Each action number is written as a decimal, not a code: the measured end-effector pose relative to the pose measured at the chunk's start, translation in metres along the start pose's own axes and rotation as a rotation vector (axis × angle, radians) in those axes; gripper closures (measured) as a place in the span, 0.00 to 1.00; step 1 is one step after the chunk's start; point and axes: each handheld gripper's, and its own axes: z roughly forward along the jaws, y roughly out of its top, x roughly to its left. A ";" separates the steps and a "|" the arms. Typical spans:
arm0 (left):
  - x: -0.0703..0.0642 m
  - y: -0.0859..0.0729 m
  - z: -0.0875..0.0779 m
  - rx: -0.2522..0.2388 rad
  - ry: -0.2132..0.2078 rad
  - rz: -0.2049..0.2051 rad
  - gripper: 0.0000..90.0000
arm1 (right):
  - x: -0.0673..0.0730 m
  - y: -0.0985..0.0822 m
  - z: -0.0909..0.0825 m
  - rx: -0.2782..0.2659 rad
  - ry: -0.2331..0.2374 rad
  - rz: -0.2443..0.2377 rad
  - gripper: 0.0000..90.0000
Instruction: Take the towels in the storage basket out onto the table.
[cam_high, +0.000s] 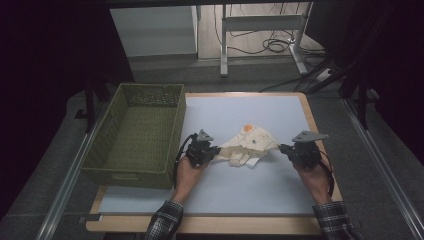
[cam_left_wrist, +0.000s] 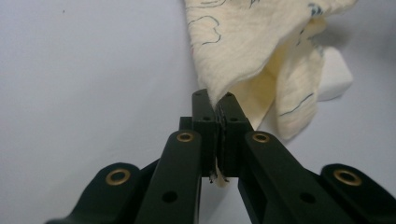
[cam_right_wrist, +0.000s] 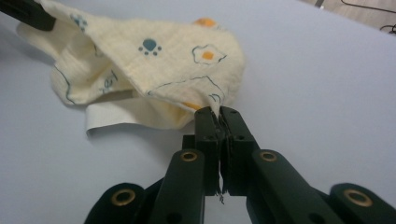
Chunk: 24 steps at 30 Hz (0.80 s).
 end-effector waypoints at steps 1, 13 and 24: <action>0.001 0.003 -0.001 -0.004 0.002 0.000 0.98 | -0.002 0.003 -0.004 -0.009 0.003 -0.002 0.96; 0.017 0.056 0.004 -0.019 0.069 0.002 0.97 | -0.040 0.050 -0.015 -0.040 -0.016 0.020 0.96; 0.024 0.068 0.028 0.020 0.199 -0.020 0.37 | -0.068 0.066 0.017 0.015 -0.006 0.107 0.77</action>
